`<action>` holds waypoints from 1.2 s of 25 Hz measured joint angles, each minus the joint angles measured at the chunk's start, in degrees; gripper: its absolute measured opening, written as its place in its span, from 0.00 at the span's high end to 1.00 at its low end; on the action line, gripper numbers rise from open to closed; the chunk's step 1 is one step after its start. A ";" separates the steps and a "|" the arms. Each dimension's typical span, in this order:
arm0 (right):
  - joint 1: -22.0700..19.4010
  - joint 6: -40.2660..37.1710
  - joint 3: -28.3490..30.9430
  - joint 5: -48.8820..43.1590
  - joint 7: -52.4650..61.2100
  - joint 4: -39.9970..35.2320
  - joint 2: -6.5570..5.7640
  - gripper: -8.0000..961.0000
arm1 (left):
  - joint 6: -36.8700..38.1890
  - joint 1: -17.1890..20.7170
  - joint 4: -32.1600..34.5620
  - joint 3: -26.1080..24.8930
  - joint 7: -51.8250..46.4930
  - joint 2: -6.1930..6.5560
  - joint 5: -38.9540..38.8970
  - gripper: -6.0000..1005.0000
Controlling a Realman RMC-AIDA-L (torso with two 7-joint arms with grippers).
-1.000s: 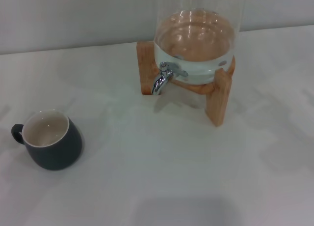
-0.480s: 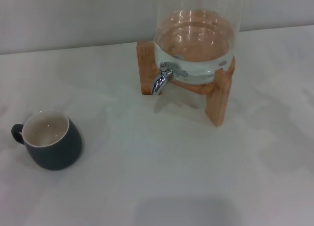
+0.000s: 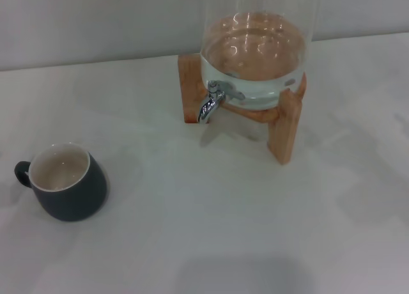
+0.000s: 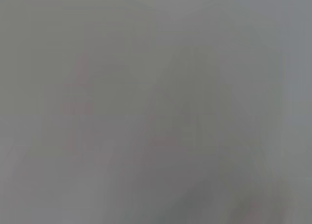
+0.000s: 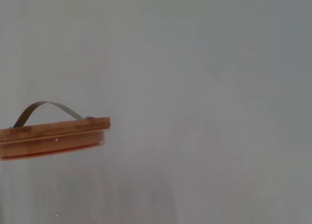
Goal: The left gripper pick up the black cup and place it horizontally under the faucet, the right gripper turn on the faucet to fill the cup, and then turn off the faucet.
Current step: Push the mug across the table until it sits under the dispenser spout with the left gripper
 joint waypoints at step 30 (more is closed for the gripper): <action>1.46 -0.92 1.30 -0.24 0.21 0.60 -0.50 0.34 | 4.05 1.03 -16.76 0.00 22.27 -0.12 -6.11 0.13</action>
